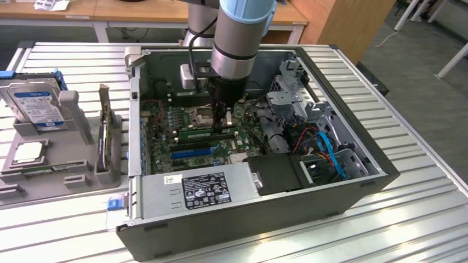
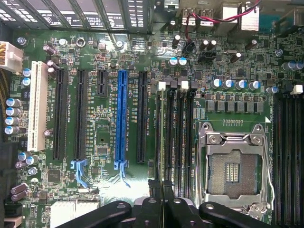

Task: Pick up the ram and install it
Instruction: 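Insert the ram into the slot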

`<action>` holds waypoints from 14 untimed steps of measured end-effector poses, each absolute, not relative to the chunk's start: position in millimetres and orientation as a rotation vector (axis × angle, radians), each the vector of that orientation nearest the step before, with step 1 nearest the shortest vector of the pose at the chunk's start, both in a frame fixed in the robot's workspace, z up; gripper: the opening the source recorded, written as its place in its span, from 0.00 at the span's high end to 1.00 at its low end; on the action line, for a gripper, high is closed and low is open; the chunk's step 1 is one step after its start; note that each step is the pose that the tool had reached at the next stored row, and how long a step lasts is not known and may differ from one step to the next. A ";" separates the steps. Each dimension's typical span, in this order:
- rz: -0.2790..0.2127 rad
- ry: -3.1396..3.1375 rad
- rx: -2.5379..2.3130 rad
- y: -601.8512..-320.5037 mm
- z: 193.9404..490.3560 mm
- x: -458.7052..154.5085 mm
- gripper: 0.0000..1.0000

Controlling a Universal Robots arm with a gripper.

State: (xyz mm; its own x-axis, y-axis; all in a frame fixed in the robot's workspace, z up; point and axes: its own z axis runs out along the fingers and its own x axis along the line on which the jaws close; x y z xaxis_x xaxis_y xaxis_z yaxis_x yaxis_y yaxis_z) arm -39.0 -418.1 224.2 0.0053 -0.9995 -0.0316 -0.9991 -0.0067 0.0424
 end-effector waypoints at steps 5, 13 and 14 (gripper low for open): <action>-0.082 -2.208 2.222 -418.2 222.3 -39.0 0.89; -0.082 -2.209 2.222 -418.1 222.1 -38.9 0.87; -0.082 -2.209 2.222 -418.1 222.0 -38.9 0.87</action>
State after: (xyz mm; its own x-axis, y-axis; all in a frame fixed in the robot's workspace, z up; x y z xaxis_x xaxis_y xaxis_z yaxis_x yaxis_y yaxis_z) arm -38.9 -418.1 222.0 0.0054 -0.9995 -0.0322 -0.9991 -0.0068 0.0420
